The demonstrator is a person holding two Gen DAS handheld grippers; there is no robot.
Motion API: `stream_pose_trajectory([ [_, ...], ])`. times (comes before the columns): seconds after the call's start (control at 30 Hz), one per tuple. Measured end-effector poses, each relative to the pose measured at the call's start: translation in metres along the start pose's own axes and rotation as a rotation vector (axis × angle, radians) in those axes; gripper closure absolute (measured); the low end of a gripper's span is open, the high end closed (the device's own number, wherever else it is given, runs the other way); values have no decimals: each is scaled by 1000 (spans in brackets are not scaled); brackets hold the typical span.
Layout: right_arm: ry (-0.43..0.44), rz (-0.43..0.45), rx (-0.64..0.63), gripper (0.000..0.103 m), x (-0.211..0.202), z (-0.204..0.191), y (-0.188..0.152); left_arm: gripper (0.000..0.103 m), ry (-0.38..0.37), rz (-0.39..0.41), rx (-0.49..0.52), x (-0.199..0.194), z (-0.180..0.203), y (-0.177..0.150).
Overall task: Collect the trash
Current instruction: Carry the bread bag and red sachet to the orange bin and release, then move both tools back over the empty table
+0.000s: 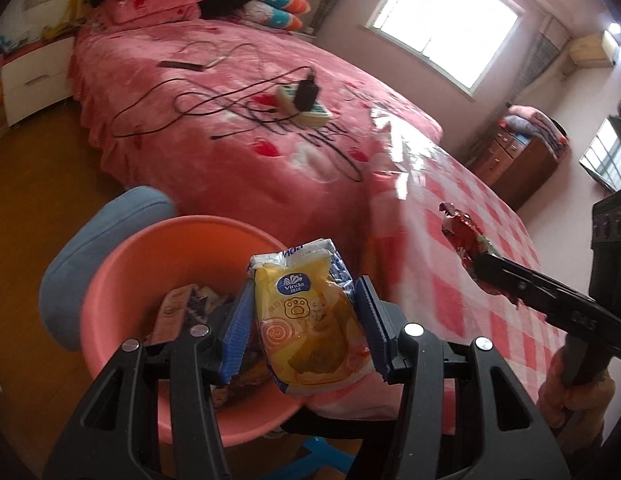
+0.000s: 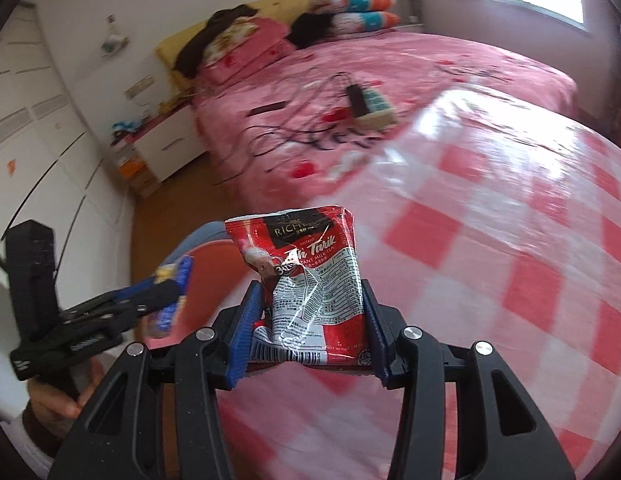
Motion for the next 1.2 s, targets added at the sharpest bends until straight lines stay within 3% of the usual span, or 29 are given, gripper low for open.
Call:
stream_pose_trajectory([
  [0.4, 97, -38, -134, 54, 28, -90, 5, 50, 88, 8, -100, -4, -60, -9],
  [0.53, 117, -70, -145, 46, 42, -101, -2, 39, 138, 3, -136, -4, -78, -14],
  [0.63, 127, -57, -121, 29, 41, -98, -3, 30, 174, 17, -140, -8, -87, -15],
  [0.97, -25, 65, -77, 26, 15, -45, 13, 19, 189, 68, -83, -16, -72, 2],
  [1.2, -151, 88, -62, 20, 8, -8, 11, 17, 173, 87, -24, -17, -46, 14],
])
Point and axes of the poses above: each gripper's, at about its wrist camera, not at the fingertips, and x roughly the way its jaws point, z to its right, y to its top, the point moved 8 cm from there along x, roughly the way its jaws point, and after that the axes turned 10 degrees about -y, right-handed, at the moved point
